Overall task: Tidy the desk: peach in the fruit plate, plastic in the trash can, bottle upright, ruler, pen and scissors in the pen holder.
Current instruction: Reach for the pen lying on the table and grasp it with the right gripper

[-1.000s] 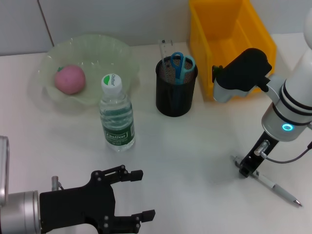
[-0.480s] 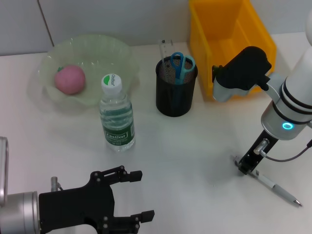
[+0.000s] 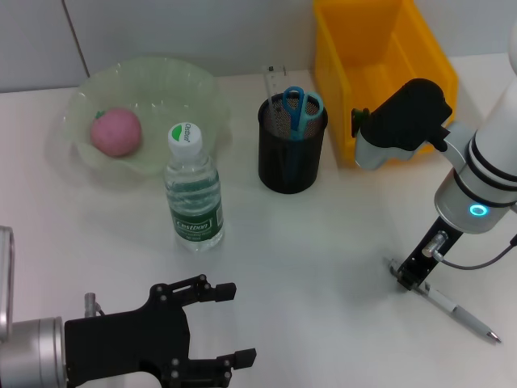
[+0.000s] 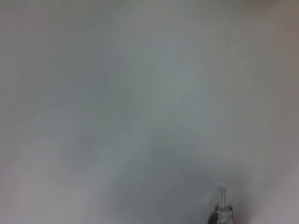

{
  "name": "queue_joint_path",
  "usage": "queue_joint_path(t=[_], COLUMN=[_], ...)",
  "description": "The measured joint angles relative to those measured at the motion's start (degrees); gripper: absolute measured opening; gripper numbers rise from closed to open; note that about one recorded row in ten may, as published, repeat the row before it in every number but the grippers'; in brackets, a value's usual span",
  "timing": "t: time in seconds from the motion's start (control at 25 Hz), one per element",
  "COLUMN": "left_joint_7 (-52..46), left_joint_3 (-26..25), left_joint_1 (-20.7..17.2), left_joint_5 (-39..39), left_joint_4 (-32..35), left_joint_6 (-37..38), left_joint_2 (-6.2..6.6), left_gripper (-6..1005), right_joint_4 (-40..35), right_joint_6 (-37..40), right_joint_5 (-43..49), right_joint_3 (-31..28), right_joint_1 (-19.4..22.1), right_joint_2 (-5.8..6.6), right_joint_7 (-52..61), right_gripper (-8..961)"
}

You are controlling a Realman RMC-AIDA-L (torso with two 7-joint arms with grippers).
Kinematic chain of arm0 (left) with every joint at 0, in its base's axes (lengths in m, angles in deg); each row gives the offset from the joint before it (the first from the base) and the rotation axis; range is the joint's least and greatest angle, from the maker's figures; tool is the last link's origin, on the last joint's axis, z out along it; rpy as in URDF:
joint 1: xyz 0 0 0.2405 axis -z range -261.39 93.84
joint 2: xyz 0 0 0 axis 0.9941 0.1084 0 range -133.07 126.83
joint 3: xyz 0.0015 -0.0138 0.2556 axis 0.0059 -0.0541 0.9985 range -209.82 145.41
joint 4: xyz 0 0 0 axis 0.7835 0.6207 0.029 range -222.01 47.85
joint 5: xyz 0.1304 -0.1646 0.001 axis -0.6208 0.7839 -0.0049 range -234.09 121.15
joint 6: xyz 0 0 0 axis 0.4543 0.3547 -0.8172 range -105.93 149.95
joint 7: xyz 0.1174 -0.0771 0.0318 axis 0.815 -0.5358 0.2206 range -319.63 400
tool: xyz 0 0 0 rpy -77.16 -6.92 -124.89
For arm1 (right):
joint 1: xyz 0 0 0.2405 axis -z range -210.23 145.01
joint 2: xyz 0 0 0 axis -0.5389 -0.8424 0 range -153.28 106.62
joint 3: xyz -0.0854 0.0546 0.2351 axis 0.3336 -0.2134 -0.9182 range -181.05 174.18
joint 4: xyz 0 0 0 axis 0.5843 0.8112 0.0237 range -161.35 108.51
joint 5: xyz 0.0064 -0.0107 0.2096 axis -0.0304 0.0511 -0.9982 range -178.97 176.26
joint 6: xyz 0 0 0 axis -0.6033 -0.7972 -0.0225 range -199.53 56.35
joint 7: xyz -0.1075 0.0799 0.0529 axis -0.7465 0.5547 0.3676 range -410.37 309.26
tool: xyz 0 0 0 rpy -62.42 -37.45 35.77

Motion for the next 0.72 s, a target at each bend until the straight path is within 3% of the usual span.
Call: queue_joint_path(t=[0.64,0.72], left_joint_7=[-0.22,-0.22], left_joint_3=[0.00,0.00], left_joint_1=[0.07,0.08], left_joint_5=[0.00,0.00], left_joint_4=[0.10,0.08], left_joint_6=[0.00,0.00], left_joint_2=[0.00,0.00], left_gripper=[840,840], right_joint_4=[-2.93,-3.02], right_joint_6=[0.98,1.47], right_joint_5=[-0.23,-0.29], right_joint_3=[-2.53,-3.59], right_joint_1=[0.04,-0.03], right_joint_2=[0.07,0.11], right_joint_7=[0.00,-0.10], right_gripper=[151,100])
